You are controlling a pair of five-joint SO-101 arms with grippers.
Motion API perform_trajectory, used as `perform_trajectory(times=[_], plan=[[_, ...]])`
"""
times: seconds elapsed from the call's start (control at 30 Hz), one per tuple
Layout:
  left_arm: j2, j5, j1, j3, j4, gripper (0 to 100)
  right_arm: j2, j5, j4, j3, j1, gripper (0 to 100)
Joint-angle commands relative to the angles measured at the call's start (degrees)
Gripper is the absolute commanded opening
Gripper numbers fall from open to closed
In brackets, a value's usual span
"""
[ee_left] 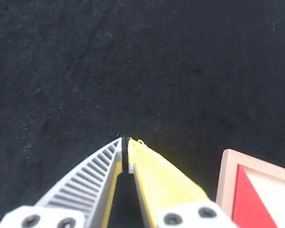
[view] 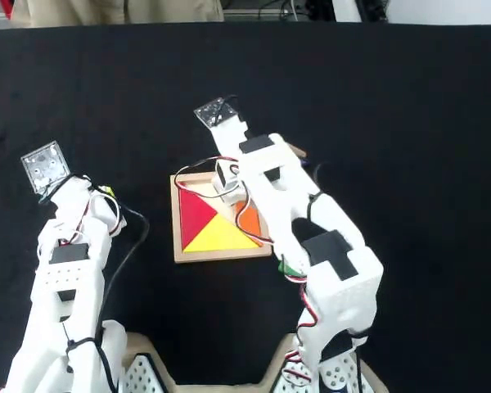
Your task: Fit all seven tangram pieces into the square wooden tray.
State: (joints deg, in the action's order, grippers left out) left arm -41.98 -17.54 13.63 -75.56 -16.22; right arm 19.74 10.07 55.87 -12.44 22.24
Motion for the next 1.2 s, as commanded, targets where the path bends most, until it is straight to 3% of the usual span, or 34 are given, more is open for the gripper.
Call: perform_trajectory(times=[0.0, 1.17], plan=[[-1.41, 2.02, -0.84, 0.48, 1.23, 3, -0.66, 0.35, 2.73, 2.59, -1.49, 1.1], [-1.41, 2.46, -0.84, 0.48, 1.32, 3, -1.54, 0.35, 4.31, 4.26, 7.82, 1.1]])
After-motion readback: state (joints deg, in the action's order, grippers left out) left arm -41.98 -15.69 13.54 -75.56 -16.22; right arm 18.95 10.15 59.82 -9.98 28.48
